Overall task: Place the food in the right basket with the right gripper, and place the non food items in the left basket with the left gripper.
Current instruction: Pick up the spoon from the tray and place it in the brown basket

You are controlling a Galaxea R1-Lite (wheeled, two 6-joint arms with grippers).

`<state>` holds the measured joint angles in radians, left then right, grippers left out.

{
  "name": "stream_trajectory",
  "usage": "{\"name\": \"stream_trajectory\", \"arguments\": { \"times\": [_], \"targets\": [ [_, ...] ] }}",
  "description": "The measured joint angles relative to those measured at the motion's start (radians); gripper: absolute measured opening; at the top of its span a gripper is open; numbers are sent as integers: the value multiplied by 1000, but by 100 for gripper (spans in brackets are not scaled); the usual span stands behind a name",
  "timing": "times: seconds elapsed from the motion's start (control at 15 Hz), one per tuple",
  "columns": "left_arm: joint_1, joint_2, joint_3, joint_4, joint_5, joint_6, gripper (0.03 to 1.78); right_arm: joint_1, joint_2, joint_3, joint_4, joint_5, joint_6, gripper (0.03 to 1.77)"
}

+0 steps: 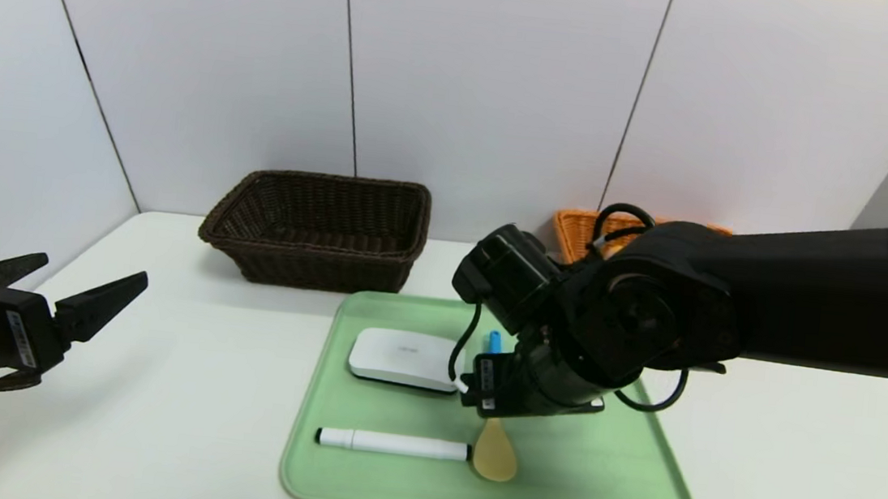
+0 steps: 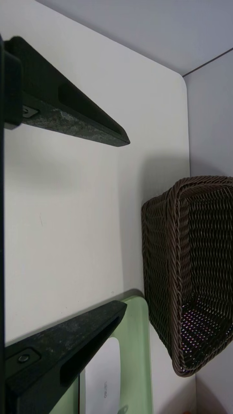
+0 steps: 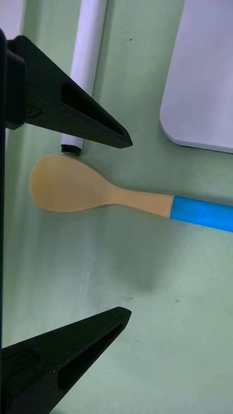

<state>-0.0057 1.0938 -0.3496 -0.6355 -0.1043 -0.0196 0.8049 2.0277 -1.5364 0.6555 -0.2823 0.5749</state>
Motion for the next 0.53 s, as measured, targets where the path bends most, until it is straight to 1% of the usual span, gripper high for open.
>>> {"name": "stream_trajectory", "arguments": {
  "times": [0.27,0.53],
  "targets": [
    [0,0,3,0,0,-1,169,0,26,7,-21,-2,0,170],
    [0,-2,7,0,0,-3,169,-10,54,9,-83,-25,-1,170]
  ]
}}
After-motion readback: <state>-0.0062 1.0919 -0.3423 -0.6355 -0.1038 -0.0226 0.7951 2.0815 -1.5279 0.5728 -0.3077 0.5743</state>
